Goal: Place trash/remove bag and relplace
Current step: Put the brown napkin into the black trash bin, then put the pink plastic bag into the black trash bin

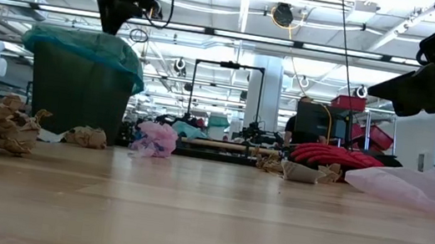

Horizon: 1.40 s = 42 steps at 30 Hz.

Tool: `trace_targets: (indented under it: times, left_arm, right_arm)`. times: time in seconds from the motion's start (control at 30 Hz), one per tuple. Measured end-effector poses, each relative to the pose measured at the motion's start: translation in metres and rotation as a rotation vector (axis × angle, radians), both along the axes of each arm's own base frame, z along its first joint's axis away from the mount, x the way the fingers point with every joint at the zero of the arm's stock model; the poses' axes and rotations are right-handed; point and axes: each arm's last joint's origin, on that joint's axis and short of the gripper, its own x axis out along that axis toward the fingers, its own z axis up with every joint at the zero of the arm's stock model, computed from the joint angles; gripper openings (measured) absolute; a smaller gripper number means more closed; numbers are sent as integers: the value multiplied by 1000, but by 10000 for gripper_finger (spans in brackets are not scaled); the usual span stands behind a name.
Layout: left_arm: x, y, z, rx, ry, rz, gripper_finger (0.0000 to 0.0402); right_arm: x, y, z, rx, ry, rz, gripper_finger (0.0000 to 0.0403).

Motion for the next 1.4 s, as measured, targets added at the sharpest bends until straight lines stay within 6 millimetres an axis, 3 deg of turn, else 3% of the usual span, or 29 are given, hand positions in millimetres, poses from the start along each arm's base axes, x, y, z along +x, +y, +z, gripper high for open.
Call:
trace_targets:
  times: [0.23,0.43,1.07,1.4]
  left_arm:
    - [8,-2,-6,-129,-104,-42,192]
    - [27,-22,-6,-209,-165,-156,192]
    - [63,-76,-6,-158,-95,-393,192]
    - [73,-93,-6,-158,-104,-470,192]
  right_arm:
    - [0,0,0,0,0,0,0]
    - [0,0,0,0,0,0,0]
    - [0,0,0,0,0,0,0]
    - [0,0,0,0,0,0,0]
